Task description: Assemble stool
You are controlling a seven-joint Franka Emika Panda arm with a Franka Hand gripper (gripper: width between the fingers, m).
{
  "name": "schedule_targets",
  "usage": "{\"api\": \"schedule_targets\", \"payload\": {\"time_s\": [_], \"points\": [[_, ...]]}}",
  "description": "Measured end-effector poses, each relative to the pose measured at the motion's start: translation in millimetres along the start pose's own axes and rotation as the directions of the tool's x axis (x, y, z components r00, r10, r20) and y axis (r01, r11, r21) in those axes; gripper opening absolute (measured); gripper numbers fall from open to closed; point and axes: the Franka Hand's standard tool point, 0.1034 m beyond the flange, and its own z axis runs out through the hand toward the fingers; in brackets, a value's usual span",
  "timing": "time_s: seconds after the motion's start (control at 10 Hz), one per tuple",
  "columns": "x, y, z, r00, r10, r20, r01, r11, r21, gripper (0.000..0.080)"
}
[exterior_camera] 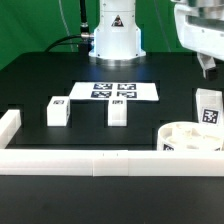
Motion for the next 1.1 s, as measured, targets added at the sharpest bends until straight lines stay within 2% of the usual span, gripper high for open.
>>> {"api": "schedule_targets", "payload": {"time_s": [0.1,0.4,0.6,0.7,0.8,1.1], "points": [[0.5,-1.4,0.0,0.994,-0.111,0.015,0.111,0.994,-0.015,0.0649],[1.8,-1.4,1.1,0.958,-0.287,0.01,0.287,0.958,-0.007,0.0649],[2.1,-1.2,1.0,0.897,-0.442,0.01,0.442,0.897,-0.009,0.0649],[3.1,-0.5,-0.3,0.792,-0.611,-0.011,0.609,0.791,-0.064,0.0649],[1.9,-2.3,-1.4,0.687,-0.726,-0.007,0.724,0.686,-0.076,0.0649],[4.5,-5.4,-3.7,0.505,-0.863,-0.019,0.86,0.505,-0.076,0.0649]]}}
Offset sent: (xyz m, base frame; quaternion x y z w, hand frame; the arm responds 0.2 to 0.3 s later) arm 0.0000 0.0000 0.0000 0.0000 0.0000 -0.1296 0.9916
